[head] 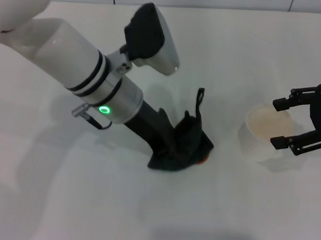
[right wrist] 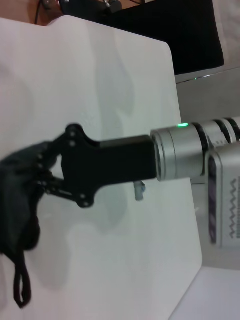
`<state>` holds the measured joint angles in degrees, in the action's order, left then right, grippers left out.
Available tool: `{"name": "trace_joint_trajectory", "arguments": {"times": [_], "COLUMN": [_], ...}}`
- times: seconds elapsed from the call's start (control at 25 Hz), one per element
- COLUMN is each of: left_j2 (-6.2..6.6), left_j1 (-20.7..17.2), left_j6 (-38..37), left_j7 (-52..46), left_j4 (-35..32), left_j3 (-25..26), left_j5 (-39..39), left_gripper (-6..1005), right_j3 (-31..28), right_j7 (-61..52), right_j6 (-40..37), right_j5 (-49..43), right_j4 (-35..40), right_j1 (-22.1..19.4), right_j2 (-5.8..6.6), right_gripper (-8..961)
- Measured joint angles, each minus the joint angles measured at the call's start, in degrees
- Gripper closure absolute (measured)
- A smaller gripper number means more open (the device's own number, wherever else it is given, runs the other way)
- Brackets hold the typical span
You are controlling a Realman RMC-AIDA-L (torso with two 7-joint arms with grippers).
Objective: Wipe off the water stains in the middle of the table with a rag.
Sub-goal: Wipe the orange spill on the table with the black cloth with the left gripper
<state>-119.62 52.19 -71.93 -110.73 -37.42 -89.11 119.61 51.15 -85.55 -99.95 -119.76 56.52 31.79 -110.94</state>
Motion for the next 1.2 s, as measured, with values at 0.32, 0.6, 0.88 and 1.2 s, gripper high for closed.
{"name": "trace_joint_trajectory", "arguments": {"times": [0.32,0.6,0.88,1.2], "left_j2": [0.02,0.4,0.41,0.19], "left_j1": [-0.73,-0.97,-1.65,-1.51], "left_j6": [0.01,7.98,9.06,7.49], "left_j7": [0.69,-3.77,-5.46,-4.71], "left_j4": [-1.47,0.48,0.54,0.6], "left_j3": [-2.33,-1.34,9.82,8.2], "left_j5": [-3.04,-1.21,5.06,4.88], "left_gripper": [940,940,940,939], "right_j3": [0.0,0.0,0.0,0.0], "right_j7": [-0.05,-0.06,-0.06,-0.06], "right_j6": [0.37,0.61,0.64,0.64], "right_j5": [-0.04,-0.04,-0.59,-0.73], "right_j4": [-0.01,-0.01,-0.12,-0.06], "right_j1": [0.05,0.13,0.13,0.49], "right_j2": [-0.12,-0.44,-0.59,-0.61], "right_gripper": [114,115,115,115]}}
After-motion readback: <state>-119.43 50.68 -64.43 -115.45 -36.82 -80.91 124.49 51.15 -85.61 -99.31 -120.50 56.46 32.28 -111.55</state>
